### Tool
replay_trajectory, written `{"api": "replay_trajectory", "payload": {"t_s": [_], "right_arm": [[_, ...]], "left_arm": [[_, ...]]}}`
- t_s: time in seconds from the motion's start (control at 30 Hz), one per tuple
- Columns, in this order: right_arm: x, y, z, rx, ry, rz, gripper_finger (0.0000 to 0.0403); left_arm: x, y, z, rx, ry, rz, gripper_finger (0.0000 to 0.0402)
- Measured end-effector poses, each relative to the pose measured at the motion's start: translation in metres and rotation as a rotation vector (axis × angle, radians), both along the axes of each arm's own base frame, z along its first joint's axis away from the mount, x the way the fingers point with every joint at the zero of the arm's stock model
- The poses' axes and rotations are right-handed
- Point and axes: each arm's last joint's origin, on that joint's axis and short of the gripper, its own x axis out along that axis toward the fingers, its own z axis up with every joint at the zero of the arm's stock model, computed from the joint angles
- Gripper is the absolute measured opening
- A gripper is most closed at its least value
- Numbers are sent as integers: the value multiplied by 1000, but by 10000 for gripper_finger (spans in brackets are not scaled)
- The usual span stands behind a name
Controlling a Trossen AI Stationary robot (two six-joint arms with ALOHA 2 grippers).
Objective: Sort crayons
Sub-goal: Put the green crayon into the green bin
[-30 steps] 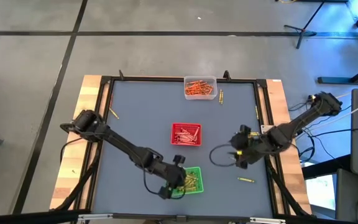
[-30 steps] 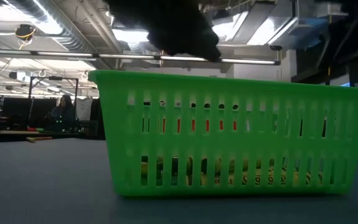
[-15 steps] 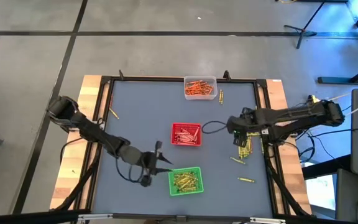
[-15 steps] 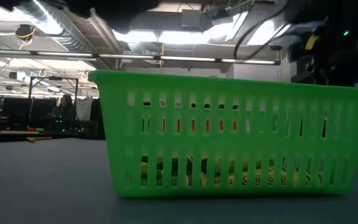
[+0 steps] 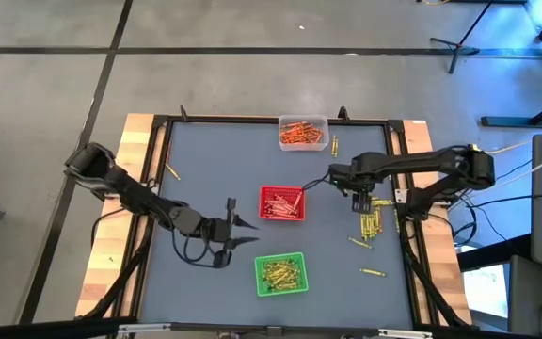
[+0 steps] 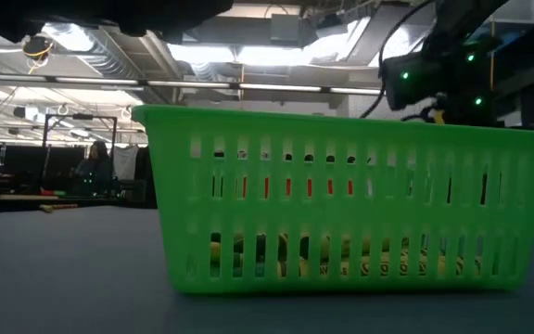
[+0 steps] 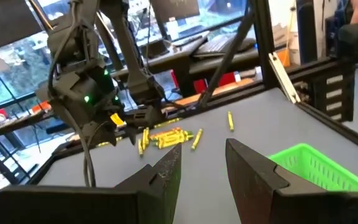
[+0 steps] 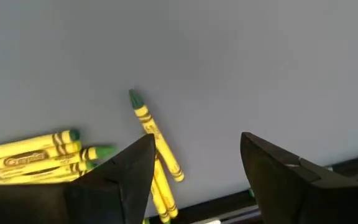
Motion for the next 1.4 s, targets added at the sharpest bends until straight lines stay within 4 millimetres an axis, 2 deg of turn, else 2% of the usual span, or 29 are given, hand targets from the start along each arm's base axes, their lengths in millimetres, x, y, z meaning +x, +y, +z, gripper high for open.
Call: {"api": "replay_trajectory", "payload": {"t_s": [0.2,0.33,0.6,0.87,0.97,1.17,1.2,1.4], "right_arm": [[-5,2,-23,61,-19,5,193],[0,2,-20,76,-60,40,175],[-4,3,-23,104,-13,59,170],[4,1,-45,103,81,73,166],[5,1,-50,118,104,74,137],[5,1,-51,139,101,79,22],[5,1,-51,140,101,89,13],[19,-3,-38,94,76,103,32]], "left_arm": [[-17,-1,17,-8,35,-28,110],[-22,2,28,-16,8,-27,110],[-28,2,12,-116,106,-26,110],[-30,-2,12,-160,108,-38,110],[-30,-2,12,-150,106,-39,110],[-30,-2,12,-148,105,-38,110],[-30,-2,12,-147,106,-38,110],[-30,-2,12,-147,106,-38,110]]}}
